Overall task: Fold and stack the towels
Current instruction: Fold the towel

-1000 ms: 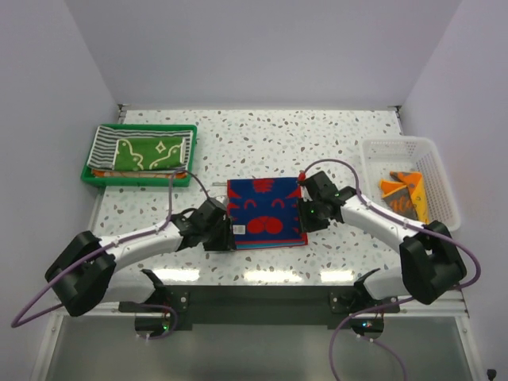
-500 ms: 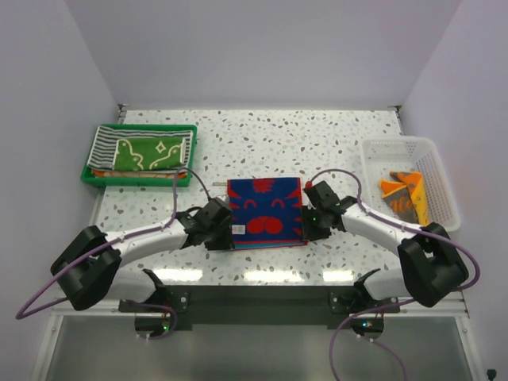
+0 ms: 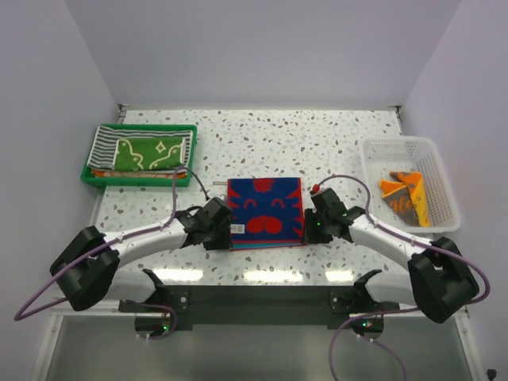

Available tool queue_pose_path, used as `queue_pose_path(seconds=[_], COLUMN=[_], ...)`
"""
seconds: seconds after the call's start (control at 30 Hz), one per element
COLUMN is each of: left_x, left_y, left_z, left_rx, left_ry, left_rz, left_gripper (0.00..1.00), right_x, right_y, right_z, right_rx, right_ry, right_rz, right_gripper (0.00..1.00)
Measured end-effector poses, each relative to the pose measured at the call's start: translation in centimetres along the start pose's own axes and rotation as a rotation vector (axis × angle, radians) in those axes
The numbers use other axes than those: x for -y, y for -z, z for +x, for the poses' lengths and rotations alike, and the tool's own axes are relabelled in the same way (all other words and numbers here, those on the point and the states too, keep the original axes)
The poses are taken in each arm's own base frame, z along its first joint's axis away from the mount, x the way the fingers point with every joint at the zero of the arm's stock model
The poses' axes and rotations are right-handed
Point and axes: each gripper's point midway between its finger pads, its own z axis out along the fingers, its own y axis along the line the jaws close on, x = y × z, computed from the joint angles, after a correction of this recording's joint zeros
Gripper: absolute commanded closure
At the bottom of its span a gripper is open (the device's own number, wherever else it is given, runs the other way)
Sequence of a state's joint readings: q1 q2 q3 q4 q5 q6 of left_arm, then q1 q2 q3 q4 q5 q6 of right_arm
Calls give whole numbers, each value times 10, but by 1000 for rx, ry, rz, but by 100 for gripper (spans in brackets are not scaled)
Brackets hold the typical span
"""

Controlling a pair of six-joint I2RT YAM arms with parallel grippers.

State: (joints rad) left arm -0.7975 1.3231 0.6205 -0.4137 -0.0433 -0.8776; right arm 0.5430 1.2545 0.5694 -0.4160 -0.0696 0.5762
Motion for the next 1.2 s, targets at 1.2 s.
queue_pose_path(seconds=[1.2], left_x=[12], left_y=[-5], left_z=[-29], left_rx=[77], left_ry=[110], left_rz=[11], left_gripper=[91], right_x=[-8], right_y=[14], right_z=[-16], right_rx=[60], right_ry=[-35], right_rz=[-7], right_gripper=[66])
